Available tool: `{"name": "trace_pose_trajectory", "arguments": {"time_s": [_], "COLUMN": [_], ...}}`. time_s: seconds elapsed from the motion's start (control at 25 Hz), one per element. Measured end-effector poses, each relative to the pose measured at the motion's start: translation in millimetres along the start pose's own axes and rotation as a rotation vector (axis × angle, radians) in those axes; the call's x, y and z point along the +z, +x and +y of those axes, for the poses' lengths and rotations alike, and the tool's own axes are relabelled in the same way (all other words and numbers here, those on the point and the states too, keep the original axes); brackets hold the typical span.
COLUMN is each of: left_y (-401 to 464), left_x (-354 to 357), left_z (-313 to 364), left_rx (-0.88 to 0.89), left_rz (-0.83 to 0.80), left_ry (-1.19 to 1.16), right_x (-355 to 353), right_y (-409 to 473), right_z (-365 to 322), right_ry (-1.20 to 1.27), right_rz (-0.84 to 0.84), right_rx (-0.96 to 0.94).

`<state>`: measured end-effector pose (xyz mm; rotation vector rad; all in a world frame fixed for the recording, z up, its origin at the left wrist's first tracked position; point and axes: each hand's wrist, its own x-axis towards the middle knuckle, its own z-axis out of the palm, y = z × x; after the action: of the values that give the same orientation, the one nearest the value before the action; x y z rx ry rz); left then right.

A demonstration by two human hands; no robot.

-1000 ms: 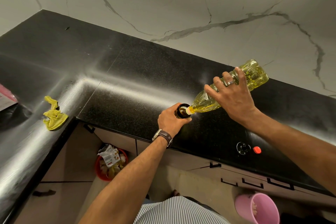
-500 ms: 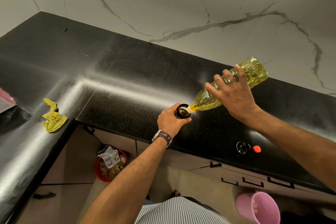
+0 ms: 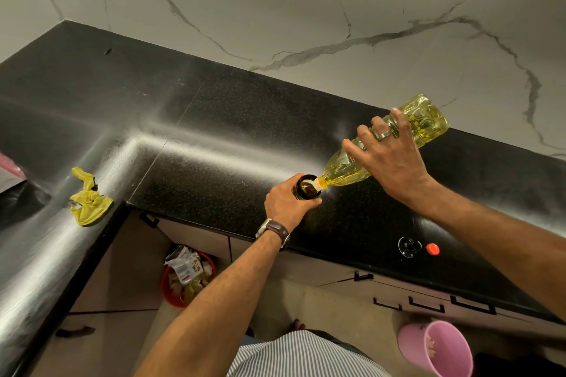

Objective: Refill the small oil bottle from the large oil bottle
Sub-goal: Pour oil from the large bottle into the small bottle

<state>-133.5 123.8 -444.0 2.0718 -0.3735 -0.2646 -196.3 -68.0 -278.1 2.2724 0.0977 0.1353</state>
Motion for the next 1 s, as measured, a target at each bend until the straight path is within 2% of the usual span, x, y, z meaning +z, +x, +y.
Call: {"name": "trace_pose_trajectory", "arguments": {"time_s": [1.0], "left_y": [2.3], "left_x": [0.8], "left_z": [-2.8], "left_rx": [0.026], "left_rz": [-0.015], "left_ry": [0.004], "right_x": [0.3], "right_y": [-3.2], "right_z": [-1.6], "right_ry": [0.029], "right_rz": [-0.062], "right_rx": [0.040]}}
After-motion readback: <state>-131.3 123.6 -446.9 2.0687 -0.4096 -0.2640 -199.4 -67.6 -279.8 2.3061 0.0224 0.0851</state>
